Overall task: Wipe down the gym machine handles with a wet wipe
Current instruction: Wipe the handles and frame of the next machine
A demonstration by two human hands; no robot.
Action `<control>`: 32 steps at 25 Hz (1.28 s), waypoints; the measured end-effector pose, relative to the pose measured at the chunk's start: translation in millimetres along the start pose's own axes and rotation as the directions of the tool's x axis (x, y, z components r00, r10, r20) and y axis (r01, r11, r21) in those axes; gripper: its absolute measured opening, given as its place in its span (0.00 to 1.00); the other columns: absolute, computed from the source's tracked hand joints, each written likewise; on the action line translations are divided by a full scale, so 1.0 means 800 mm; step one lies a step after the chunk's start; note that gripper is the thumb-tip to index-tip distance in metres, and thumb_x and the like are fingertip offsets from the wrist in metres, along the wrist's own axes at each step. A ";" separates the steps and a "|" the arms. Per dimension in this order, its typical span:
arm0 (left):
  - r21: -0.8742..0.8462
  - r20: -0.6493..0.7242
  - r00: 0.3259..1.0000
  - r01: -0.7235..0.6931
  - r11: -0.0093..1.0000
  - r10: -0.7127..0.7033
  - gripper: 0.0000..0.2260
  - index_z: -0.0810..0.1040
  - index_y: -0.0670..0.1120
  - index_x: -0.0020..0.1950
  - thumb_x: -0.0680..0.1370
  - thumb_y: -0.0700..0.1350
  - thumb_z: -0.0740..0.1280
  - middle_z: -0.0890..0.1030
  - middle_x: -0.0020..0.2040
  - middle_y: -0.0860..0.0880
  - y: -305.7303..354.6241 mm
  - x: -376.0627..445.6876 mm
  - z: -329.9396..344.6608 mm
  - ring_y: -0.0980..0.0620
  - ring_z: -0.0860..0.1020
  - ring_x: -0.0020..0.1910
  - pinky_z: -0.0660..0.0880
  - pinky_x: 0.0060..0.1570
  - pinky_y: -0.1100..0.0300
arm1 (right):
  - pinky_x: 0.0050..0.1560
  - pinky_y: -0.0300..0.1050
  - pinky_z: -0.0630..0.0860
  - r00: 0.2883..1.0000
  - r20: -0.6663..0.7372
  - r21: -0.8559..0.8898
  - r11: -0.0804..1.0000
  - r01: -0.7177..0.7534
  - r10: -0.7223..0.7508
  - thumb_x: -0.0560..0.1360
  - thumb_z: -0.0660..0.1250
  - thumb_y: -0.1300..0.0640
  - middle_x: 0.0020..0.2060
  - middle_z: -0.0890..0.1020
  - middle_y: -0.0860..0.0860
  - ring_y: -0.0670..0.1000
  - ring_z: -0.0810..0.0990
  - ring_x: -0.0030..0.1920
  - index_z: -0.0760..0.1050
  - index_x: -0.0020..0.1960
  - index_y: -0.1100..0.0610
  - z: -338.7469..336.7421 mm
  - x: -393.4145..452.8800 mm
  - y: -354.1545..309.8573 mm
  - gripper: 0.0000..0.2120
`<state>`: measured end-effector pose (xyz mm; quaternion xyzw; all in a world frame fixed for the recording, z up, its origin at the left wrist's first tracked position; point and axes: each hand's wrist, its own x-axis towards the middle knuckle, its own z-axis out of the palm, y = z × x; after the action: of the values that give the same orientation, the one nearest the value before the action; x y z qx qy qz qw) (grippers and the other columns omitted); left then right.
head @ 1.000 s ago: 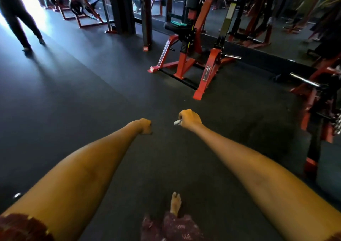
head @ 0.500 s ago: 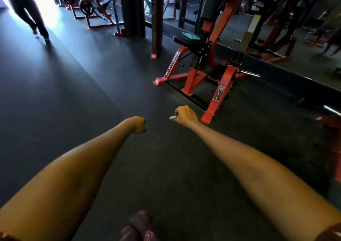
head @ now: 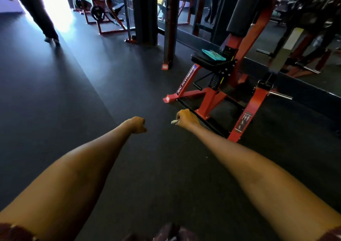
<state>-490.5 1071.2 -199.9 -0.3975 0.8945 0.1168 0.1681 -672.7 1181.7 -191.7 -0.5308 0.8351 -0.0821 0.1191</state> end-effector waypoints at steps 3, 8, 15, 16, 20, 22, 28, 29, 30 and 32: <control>0.017 0.015 1.000 -0.003 1.000 0.003 0.22 0.66 0.40 0.70 0.79 0.49 0.62 0.70 0.69 0.41 -0.015 0.101 -0.040 0.43 0.68 0.68 0.67 0.63 0.53 | 0.46 0.46 0.73 1.000 0.025 -0.029 1.000 0.011 -0.010 0.73 0.69 0.46 0.51 0.81 0.59 0.60 0.79 0.53 0.79 0.51 0.61 -0.008 0.107 0.004 0.18; -0.011 0.000 1.000 -0.002 1.000 0.002 0.25 0.63 0.40 0.72 0.79 0.49 0.64 0.70 0.69 0.42 -0.048 0.286 -0.106 0.43 0.69 0.67 0.67 0.64 0.52 | 0.51 0.48 0.74 0.999 0.010 -0.033 0.999 0.035 -0.034 0.73 0.68 0.47 0.52 0.81 0.60 0.60 0.79 0.54 0.79 0.52 0.62 -0.026 0.301 0.031 0.18; -0.082 -0.014 0.997 0.073 0.994 -0.075 0.24 0.64 0.42 0.72 0.79 0.50 0.64 0.70 0.69 0.43 -0.108 0.528 -0.230 0.44 0.69 0.67 0.68 0.64 0.54 | 0.48 0.46 0.74 0.998 0.043 -0.004 0.999 0.044 -0.043 0.72 0.70 0.47 0.49 0.82 0.59 0.59 0.80 0.52 0.80 0.49 0.61 -0.089 0.600 0.044 0.17; -0.097 -0.023 0.997 0.074 0.993 -0.076 0.24 0.64 0.42 0.72 0.79 0.50 0.64 0.70 0.69 0.43 -0.118 0.554 -0.245 0.44 0.69 0.68 0.67 0.64 0.54 | 0.46 0.45 0.74 0.998 0.038 0.007 0.999 0.045 -0.046 0.72 0.70 0.46 0.48 0.83 0.59 0.59 0.80 0.51 0.81 0.48 0.61 -0.095 0.635 0.042 0.17; -0.097 -0.026 0.994 0.100 0.990 -0.103 0.23 0.66 0.41 0.71 0.79 0.49 0.64 0.70 0.68 0.43 -0.171 0.685 -0.294 0.45 0.69 0.67 0.68 0.63 0.55 | 0.43 0.43 0.72 0.994 0.079 0.009 0.997 0.075 -0.075 0.72 0.70 0.47 0.48 0.82 0.57 0.58 0.80 0.50 0.80 0.47 0.60 -0.101 0.788 0.023 0.16; -0.102 -0.027 0.995 0.098 0.990 -0.101 0.23 0.66 0.40 0.70 0.79 0.49 0.64 0.70 0.68 0.42 -0.199 0.751 -0.314 0.45 0.69 0.67 0.68 0.62 0.54 | 0.41 0.42 0.70 0.994 0.079 0.037 0.996 0.077 -0.080 0.72 0.70 0.48 0.47 0.82 0.57 0.56 0.81 0.49 0.79 0.47 0.61 -0.096 0.859 0.017 0.15; -0.080 -0.008 1.000 0.025 0.996 -0.025 0.24 0.65 0.41 0.71 0.79 0.48 0.64 0.70 0.69 0.43 -0.286 0.976 -0.417 0.45 0.69 0.68 0.67 0.63 0.55 | 0.43 0.44 0.72 0.997 0.079 0.021 1.000 -0.003 0.002 0.72 0.70 0.47 0.48 0.82 0.57 0.57 0.81 0.50 0.79 0.48 0.60 -0.113 1.096 0.008 0.15; -0.069 -0.001 1.000 0.024 0.997 -0.024 0.23 0.65 0.41 0.71 0.79 0.48 0.64 0.70 0.69 0.42 -0.300 1.014 -0.440 0.44 0.69 0.68 0.68 0.63 0.55 | 0.44 0.44 0.72 0.997 0.070 0.020 0.999 -0.038 0.037 0.72 0.70 0.48 0.49 0.82 0.57 0.57 0.80 0.50 0.79 0.48 0.60 -0.121 1.136 0.007 0.15; -0.058 -0.011 1.000 0.008 0.998 -0.009 0.23 0.65 0.40 0.71 0.79 0.48 0.63 0.70 0.69 0.42 -0.313 1.052 -0.463 0.44 0.69 0.67 0.68 0.63 0.54 | 0.44 0.44 0.72 0.997 0.055 0.025 0.999 -0.046 0.045 0.73 0.70 0.48 0.49 0.82 0.57 0.57 0.80 0.50 0.79 0.49 0.60 -0.128 1.174 0.007 0.15; -0.031 -0.019 0.999 -0.027 0.999 0.027 0.22 0.66 0.40 0.70 0.79 0.48 0.63 0.71 0.68 0.42 -0.330 1.120 -0.498 0.44 0.69 0.67 0.68 0.62 0.54 | 0.44 0.44 0.73 0.997 0.042 0.018 0.998 -0.065 0.064 0.73 0.69 0.49 0.50 0.82 0.57 0.58 0.80 0.51 0.80 0.51 0.59 -0.140 1.239 0.009 0.14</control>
<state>-937.5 159.9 -207.5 -0.3890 0.8994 0.1291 0.1522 -1115.3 287.9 -196.5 -0.5041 0.8482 -0.0754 0.1443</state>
